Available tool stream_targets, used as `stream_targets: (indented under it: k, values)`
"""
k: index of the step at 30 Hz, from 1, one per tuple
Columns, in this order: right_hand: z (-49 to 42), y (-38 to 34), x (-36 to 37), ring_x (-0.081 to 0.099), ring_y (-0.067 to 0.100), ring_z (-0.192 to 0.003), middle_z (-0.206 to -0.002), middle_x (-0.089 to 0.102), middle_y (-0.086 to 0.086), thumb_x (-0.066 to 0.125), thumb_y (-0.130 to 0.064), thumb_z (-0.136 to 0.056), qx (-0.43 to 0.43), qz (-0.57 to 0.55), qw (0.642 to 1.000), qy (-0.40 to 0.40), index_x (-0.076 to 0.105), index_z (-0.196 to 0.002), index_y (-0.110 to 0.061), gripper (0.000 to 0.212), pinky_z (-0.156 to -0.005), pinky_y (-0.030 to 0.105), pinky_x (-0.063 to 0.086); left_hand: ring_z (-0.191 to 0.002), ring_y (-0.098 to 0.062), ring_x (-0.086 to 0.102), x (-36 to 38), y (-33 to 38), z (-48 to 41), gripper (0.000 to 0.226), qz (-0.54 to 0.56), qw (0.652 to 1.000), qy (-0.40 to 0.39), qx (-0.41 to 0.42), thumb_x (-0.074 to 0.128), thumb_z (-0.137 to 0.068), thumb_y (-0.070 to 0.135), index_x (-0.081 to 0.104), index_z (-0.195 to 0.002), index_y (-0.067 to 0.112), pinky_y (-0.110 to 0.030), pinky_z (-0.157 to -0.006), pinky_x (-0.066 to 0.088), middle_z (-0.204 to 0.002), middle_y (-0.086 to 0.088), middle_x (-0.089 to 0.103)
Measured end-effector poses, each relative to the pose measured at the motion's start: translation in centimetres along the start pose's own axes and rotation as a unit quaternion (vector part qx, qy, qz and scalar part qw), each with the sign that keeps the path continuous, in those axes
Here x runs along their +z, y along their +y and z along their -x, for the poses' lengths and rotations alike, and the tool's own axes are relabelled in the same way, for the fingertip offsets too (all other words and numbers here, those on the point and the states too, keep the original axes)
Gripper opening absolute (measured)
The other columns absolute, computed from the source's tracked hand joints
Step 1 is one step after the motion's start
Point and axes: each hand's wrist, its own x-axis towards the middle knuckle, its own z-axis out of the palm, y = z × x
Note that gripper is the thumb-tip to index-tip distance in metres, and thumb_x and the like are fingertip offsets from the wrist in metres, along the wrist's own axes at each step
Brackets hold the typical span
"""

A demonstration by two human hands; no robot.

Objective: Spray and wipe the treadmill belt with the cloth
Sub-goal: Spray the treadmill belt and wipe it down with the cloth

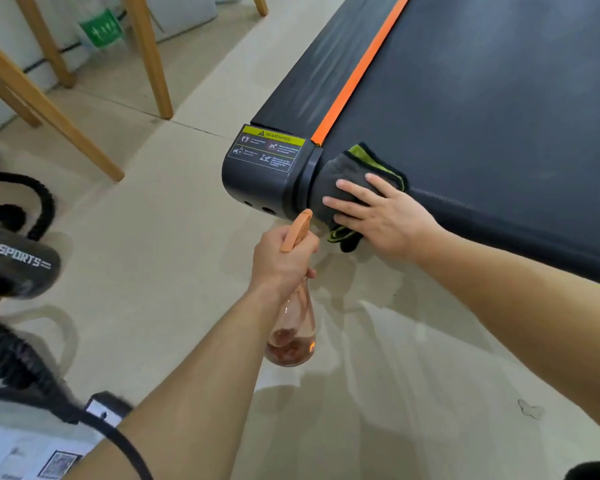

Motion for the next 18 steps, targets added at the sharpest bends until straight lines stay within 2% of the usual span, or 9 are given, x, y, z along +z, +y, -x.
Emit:
stream_targets:
  k: [2,4,5,7,9,11,13,18]
  values:
    - [3.1,0.8,1.1,0.009,0.029,-0.156,-0.169,0.013,-0.007,0.042,-0.03,-0.098,0.019,-0.014,1.0,0.019,0.044,-0.152,-0.031,0.054,-0.124,0.055,0.01,-0.052,-0.02,0.063,0.3,0.0,0.0,0.016,-0.002,1.0,-0.013,0.0,0.069,-0.088,0.014,0.073,-0.089,-0.002,-0.022,-0.05,0.048,-0.083,-0.01,0.068]
    - [6.4,1.5,1.8,0.016,0.031,-0.155,-0.167,0.021,-0.004,0.036,-0.031,-0.096,0.015,-0.021,1.0,0.0,0.051,-0.148,-0.025,0.054,-0.123,0.057,0.015,-0.048,-0.015,0.063,0.1,0.2,0.1,0.018,-0.006,1.0,-0.023,0.002,0.068,-0.09,0.014,0.071,-0.092,-0.004,-0.019,-0.046,0.046,-0.082,-0.007,0.066]
    - [7.3,1.8,1.7,0.015,0.03,-0.155,-0.166,0.021,-0.004,0.031,-0.033,-0.096,0.002,-0.014,1.0,-0.023,0.052,-0.147,-0.025,0.056,-0.123,0.057,0.014,-0.047,-0.014,0.062,0.0,0.3,0.1,0.018,-0.004,1.0,-0.022,0.001,0.068,-0.09,0.014,0.071,-0.091,-0.004,-0.018,-0.045,0.046,-0.081,-0.005,0.066]
    - [6.3,1.8,0.9,0.003,0.025,-0.157,-0.168,0.011,-0.007,0.03,-0.036,-0.099,-0.024,0.014,0.998,-0.06,0.043,-0.153,-0.029,0.055,-0.123,0.055,0.006,-0.046,-0.015,0.063,-0.3,0.6,0.1,0.016,0.003,1.0,-0.012,-0.001,0.068,-0.09,0.014,0.072,-0.089,-0.001,-0.022,-0.048,0.047,-0.079,-0.003,0.066]
    - [2.7,1.0,-0.5,-0.01,0.021,-0.156,-0.169,-0.001,-0.011,0.03,-0.038,-0.103,-0.031,0.011,0.998,-0.061,0.031,-0.157,-0.033,0.054,-0.123,0.053,-0.002,-0.047,-0.016,0.065,-0.2,0.8,-0.1,0.015,-0.003,1.0,-0.002,0.0,0.068,-0.088,0.017,0.072,-0.086,0.002,-0.026,-0.055,0.047,-0.076,-0.001,0.066]
    - [-0.9,-0.4,-2.0,-0.013,0.019,-0.156,-0.169,-0.004,-0.013,0.029,-0.039,-0.105,-0.007,-0.002,0.999,-0.054,0.028,-0.158,-0.034,0.053,-0.124,0.052,-0.004,-0.049,-0.017,0.066,-0.1,0.9,-0.1,0.016,-0.016,1.0,0.006,0.007,0.067,-0.089,0.016,0.072,-0.088,0.001,-0.024,-0.052,0.047,-0.075,-0.002,0.065]
    - [-1.7,-1.3,-1.6,-0.012,0.019,-0.156,-0.169,-0.004,-0.013,0.029,-0.037,-0.104,0.021,-0.018,0.998,-0.049,0.029,-0.158,-0.033,0.053,-0.124,0.053,-0.003,-0.052,-0.019,0.065,0.3,1.0,0.1,0.016,-0.024,1.0,-0.001,0.016,0.067,-0.09,0.014,0.072,-0.089,-0.001,-0.02,-0.047,0.046,-0.075,-0.004,0.064]
    - [4.1,0.0,-0.8,0.008,0.026,-0.157,-0.169,0.011,-0.008,0.042,-0.035,-0.099,0.065,-0.05,0.996,-0.029,0.044,-0.152,-0.032,0.053,-0.123,0.056,0.014,-0.046,-0.013,0.066,0.6,0.6,0.0,0.014,-0.031,0.999,-0.021,0.009,0.068,-0.089,0.019,0.071,-0.086,0.005,-0.028,-0.059,0.049,-0.066,0.004,0.061]
